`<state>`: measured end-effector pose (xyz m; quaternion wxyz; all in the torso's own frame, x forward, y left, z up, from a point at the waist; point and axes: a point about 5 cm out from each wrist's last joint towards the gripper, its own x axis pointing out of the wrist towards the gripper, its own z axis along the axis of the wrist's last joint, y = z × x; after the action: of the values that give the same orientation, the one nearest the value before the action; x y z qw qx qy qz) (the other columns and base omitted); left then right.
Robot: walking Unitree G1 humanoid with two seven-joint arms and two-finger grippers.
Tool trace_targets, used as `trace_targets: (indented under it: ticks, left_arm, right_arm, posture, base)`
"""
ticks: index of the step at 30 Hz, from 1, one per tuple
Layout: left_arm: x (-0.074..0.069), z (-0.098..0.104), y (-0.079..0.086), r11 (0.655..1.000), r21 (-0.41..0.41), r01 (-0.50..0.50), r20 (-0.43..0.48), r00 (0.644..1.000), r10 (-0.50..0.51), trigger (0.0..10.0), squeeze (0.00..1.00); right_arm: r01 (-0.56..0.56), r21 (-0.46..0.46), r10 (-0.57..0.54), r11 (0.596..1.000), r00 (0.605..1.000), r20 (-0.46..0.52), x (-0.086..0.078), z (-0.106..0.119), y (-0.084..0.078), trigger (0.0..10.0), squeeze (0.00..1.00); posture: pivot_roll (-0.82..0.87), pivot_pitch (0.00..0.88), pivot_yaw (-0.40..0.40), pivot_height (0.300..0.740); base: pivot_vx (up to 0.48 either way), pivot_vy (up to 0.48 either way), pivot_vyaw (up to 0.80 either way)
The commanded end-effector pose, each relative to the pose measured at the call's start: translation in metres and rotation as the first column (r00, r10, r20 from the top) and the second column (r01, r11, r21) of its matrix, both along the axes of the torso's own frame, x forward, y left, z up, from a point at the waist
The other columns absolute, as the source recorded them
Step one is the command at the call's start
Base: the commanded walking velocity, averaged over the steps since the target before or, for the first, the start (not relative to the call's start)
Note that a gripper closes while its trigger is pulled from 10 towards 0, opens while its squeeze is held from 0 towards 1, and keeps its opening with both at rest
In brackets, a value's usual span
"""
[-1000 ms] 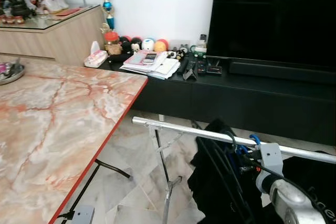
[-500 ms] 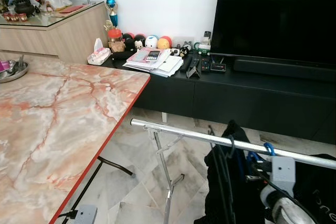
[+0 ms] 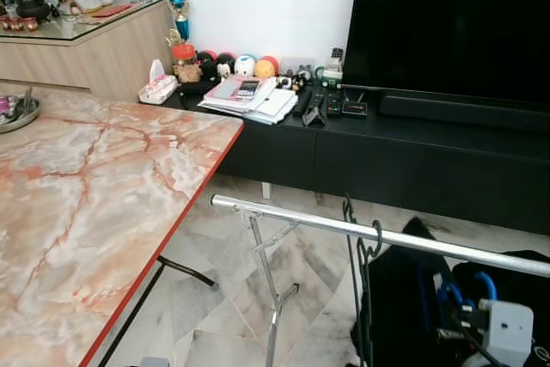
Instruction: Hang hanger
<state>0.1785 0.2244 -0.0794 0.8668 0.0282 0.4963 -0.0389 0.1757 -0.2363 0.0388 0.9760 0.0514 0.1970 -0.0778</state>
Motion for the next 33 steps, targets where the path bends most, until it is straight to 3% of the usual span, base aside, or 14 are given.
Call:
trace_targets:
  ticks: [1,2,3,4,5,11,13,15,19,25,29,33]
  left_arm:
    - [-0.003,-0.001,0.0,0.999,0.012,0.032,-0.006,0.999,-0.032,10.0,0.0]
    - [-0.003,-0.001,0.002,1.0,0.014,0.009,0.005,1.0,-0.009,10.0,0.0]
    - [-0.002,0.0,0.003,1.0,0.014,-0.003,0.01,1.0,0.003,10.0,0.0]
    - [-0.002,0.0,0.005,1.0,0.016,-0.014,0.016,1.0,0.014,10.0,0.0]
    - [-0.002,0.001,0.007,0.999,0.019,-0.029,0.021,0.999,0.028,10.0,0.0]
    - [-0.003,0.003,0.019,0.988,0.026,-0.153,0.043,0.987,0.152,10.0,0.0]
    - [0.001,-0.001,-0.01,0.993,-0.015,-0.116,0.07,0.991,0.116,10.0,0.0]
    - [-0.001,-0.005,-0.025,0.994,-0.034,-0.102,0.074,0.992,0.104,10.0,0.0]
    - [-0.02,-0.012,-0.015,0.994,-0.007,-0.109,0.026,0.994,0.109,10.0,0.0]
    - [-0.029,-0.015,-0.013,0.997,0.006,-0.081,0.007,0.997,0.081,10.0,0.0]
    - [-0.027,-0.014,-0.013,0.996,0.012,-0.091,0.016,0.996,0.091,10.0,0.0]
    - [-0.024,-0.012,-0.011,0.988,0.007,-0.151,0.041,0.988,0.151,10.0,0.0]
  right_arm:
    - [0.004,0.001,-0.005,1.0,0.999,0.039,0.003,0.002,0.0,0.0,0.0]
    - [0.002,0.001,-0.002,1.0,0.999,0.046,0.008,0.001,0.003,0.0,0.0]
    - [-0.004,0.004,0.004,1.0,0.998,0.055,0.011,0.001,0.004,1.9,0.0]
    - [-0.011,0.011,0.01,1.0,0.998,0.065,0.014,0.002,0.006,2.9,0.0]
    - [-0.016,0.013,0.015,1.0,0.997,0.071,0.017,0.002,0.008,10.0,0.0]
    - [-0.048,0.032,0.044,0.998,0.994,0.099,0.034,-0.001,0.015,10.0,0.0]
    - [-0.068,0.024,0.065,0.997,0.992,0.11,0.037,-0.001,0.018,10.0,0.0]
    - [-0.065,0.021,0.062,0.998,0.992,0.106,0.039,-0.003,0.019,10.0,0.0]
    - [-0.037,0.041,0.032,0.999,0.993,0.112,0.038,-0.009,0.022,10.0,0.0]
    - [-0.057,0.048,0.052,0.997,0.992,0.114,0.038,-0.014,0.027,10.0,0.0]
    - [-0.039,0.053,0.029,0.998,0.985,0.169,0.046,-0.004,0.025,10.0,0.0]
    - [-0.026,0.042,0.019,0.999,0.987,0.162,0.043,-0.005,0.019,10.0,0.0]
  posture:
    - [-0.09,0.0,0.036,0.74]
    - [-0.09,0.0,0.033,0.74]
    - [-0.09,0.0,0.031,0.74]
    - [-0.08,0.0,0.021,0.74]
    - [-0.08,0.0,0.014,0.74]
    - [-0.06,0.0,0.004,0.74]
    - [-0.05,0.0,0.008,0.74]
    - [-0.04,0.0,0.015,0.74]
    - [-0.04,0.0,0.036,0.74]
    - [-0.05,0.0,0.043,0.74]
    - [-0.05,0.0,0.043,0.74]
    - [-0.05,0.0,0.033,0.74]
  base:
    - [0.0,0.0,0.0]
    - [0.0,0.0,0.0]
    - [0.0,0.0,0.0]
    - [0.0,0.0,0.0]
    - [0.0,0.0,0.0]
    - [0.0,0.0,0.0]
    - [0.0,0.0,0.0]
    - [0.0,0.0,0.0]
    - [0.0,0.0,0.0]
    - [0.0,0.0,0.0]
    - [0.0,0.0,0.0]
    - [0.0,0.0,0.0]
